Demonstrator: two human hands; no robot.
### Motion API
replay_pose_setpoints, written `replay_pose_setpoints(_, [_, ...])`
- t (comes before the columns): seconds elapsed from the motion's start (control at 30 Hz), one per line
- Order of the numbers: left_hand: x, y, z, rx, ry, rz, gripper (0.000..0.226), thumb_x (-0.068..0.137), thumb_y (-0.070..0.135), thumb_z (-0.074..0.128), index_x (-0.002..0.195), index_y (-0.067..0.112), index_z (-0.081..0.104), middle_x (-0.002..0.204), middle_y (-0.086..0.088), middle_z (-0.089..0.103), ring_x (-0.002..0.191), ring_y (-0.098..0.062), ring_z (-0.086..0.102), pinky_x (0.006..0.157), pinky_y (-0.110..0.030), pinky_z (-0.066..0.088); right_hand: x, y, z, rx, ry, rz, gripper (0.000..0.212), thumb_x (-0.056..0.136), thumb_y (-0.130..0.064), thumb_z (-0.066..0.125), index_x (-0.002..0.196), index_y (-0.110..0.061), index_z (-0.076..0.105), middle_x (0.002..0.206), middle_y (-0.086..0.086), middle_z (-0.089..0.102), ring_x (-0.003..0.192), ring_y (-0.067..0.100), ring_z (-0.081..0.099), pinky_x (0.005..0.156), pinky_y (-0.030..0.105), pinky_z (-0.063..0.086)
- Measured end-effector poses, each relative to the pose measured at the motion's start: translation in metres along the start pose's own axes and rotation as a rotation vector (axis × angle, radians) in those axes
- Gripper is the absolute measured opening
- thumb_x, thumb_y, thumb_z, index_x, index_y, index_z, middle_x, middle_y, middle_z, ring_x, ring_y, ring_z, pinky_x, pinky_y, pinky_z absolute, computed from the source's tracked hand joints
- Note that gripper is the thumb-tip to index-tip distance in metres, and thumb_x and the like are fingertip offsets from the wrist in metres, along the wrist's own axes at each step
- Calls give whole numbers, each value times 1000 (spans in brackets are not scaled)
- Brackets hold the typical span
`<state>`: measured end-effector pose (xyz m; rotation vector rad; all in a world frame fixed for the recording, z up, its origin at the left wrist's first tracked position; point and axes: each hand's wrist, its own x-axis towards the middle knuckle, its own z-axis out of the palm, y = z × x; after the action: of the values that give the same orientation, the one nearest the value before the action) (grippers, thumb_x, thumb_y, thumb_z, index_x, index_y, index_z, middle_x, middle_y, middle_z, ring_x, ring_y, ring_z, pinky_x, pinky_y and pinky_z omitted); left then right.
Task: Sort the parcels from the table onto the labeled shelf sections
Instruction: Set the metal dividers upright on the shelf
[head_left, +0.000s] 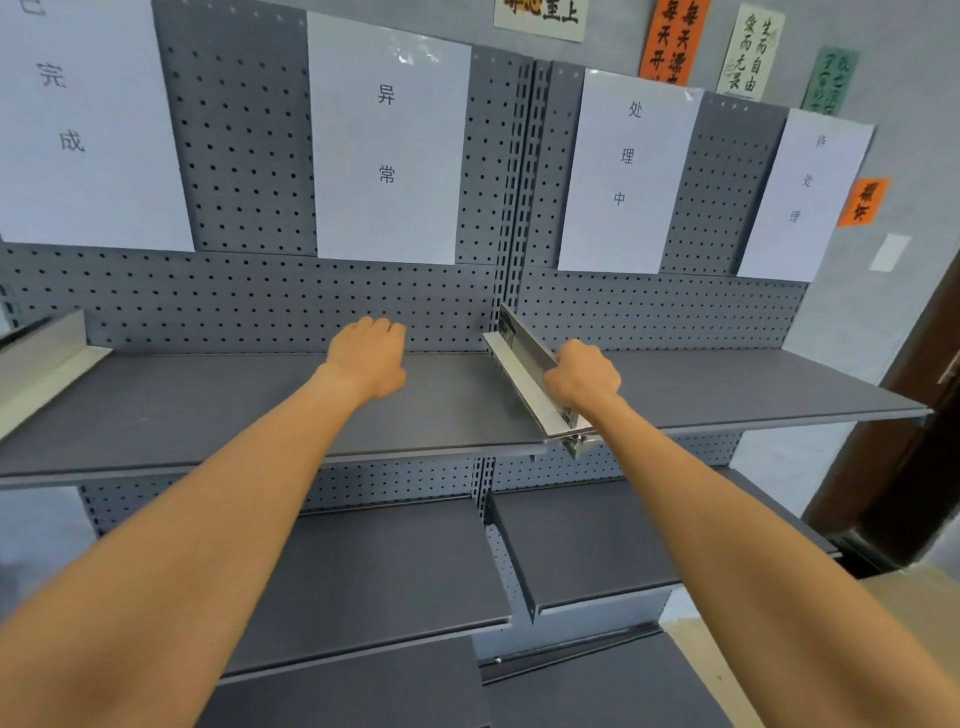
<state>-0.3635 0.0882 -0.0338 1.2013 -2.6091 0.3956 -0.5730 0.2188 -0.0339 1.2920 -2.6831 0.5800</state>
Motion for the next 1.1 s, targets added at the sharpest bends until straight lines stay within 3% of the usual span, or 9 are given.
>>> replay_pose_setpoints(0.2, [6, 3, 7, 37, -28, -5, 30, 93, 18, 51, 120, 4, 49, 118, -14, 55, 110, -30, 49, 74, -30, 35, 9, 5, 12, 5, -38, 2, 5, 89, -3, 47, 88, -7, 44, 81, 7, 49, 76, 28, 49, 63, 31, 39])
replay_pose_setpoints(0.33, [11, 3, 13, 31, -24, -3, 35, 93, 16, 50, 125, 4, 48, 120, -14, 54, 112, -30, 49, 74, -30, 34, 9, 6, 19, -2, -57, 16, 20, 88, -2, 46, 72, -10, 37, 81, 7, 48, 75, 28, 48, 58, 29, 36])
replay_pose_setpoints(0.47, [15, 5, 17, 17, -11, 15, 40, 92, 16, 50, 131, 6, 46, 122, -12, 55, 115, -28, 48, 76, -30, 36, 12, 8, 24, 8, -77, 26, 3, 90, -5, 48, 89, -7, 45, 90, 9, 51, 78, 29, 49, 65, 31, 40])
replay_pose_setpoints(0.93, [25, 6, 24, 10, -16, 38, 41, 93, 20, 52, 131, 6, 46, 123, -12, 55, 114, -29, 49, 77, -32, 38, 20, 8, 32, 26, -86, 40, 4, 90, -6, 48, 94, -7, 46, 92, 9, 51, 80, 28, 51, 66, 32, 42])
replay_pose_setpoints(1.1, [27, 7, 24, 8, -23, 35, 40, 93, 20, 53, 129, 6, 47, 123, -13, 55, 113, -30, 49, 76, -33, 39, 21, 8, 32, 33, -98, 52, 16, 92, -7, 47, 106, -5, 53, 94, 9, 51, 81, 28, 51, 67, 32, 43])
